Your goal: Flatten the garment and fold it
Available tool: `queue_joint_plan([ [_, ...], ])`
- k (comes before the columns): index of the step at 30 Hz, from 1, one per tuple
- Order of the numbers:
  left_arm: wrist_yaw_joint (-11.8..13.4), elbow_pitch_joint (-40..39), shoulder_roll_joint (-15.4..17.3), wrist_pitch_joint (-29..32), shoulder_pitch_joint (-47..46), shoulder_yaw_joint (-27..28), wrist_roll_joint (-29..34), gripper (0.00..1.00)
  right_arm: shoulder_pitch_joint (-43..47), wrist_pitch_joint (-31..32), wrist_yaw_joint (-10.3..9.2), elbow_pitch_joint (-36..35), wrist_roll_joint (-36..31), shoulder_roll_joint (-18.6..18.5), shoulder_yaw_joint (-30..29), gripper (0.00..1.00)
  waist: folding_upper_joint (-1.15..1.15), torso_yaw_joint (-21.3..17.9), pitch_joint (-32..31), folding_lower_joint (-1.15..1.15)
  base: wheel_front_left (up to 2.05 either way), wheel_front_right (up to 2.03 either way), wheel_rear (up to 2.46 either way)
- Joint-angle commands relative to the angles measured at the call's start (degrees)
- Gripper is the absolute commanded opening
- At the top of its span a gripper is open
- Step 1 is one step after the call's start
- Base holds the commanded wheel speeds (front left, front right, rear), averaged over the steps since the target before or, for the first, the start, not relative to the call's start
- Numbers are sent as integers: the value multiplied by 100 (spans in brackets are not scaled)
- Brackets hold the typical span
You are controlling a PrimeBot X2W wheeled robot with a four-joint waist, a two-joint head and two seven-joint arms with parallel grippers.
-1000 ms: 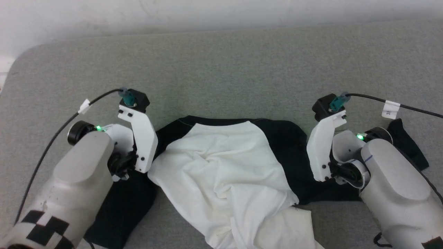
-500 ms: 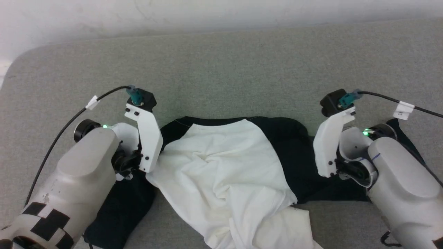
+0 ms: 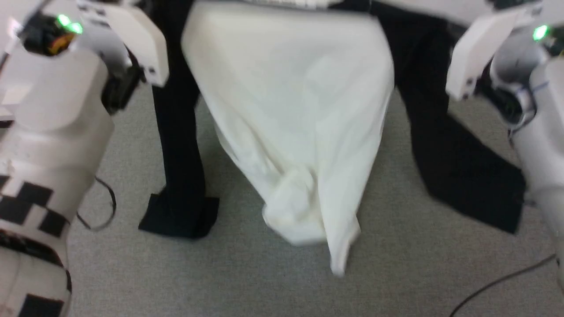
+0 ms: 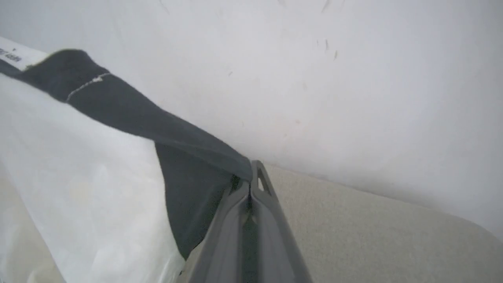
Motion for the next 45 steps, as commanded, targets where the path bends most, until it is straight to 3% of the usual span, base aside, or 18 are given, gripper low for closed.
queue_joint_plan([
  [1, 125, 97, 108, -149, -192, 78, 59, 0, -235, -100, -17, 80, -122, -26, -117, 0, 0, -134, 216, -1, 0, 0, 0],
  [9, 420, 403, 331, -1316, -1770, 338, 477, 0, -2191, -1296, -17, 595, -974, 253, -736, 0, 0, -354, 780, -1, 0, 0, 0],
  [15, 345, 483, 332, -1508, -2462, 397, 677, 0, -3109, -1871, -17, 1039, -1319, 375, -710, 0, 0, -322, 1215, -1, 0, 0, 0],
  [21, 189, 699, 169, -1540, -2235, 535, 549, 0, -3215, -2141, -17, 1621, -1254, 534, -464, 0, 0, -233, 1538, -1, 0, 0, 0],
  [29, -87, 853, -181, -1545, -994, 1029, 79, 0, -2404, -2201, -17, 2327, -652, 685, 146, 0, 0, -59, 1510, -1, 0, 0, 0],
  [36, -243, 481, -434, -1546, 896, 1420, -105, 0, -726, -2404, -17, 2032, 253, 495, 830, 0, 0, 93, 803, -1, 0, 0, 0],
  [40, -37, -274, -452, -1546, 2262, 1644, 46, 0, 450, -2514, -17, 1461, 616, 242, 1120, 0, 0, 64, 180, -1, 0, 0, 0],
  [45, 314, -1440, -317, -1546, 3912, 1636, 337, 0, 1912, -2420, -17, 582, 838, -188, 1044, 0, 0, 55, -464, -1, 0, 0, 0],
])
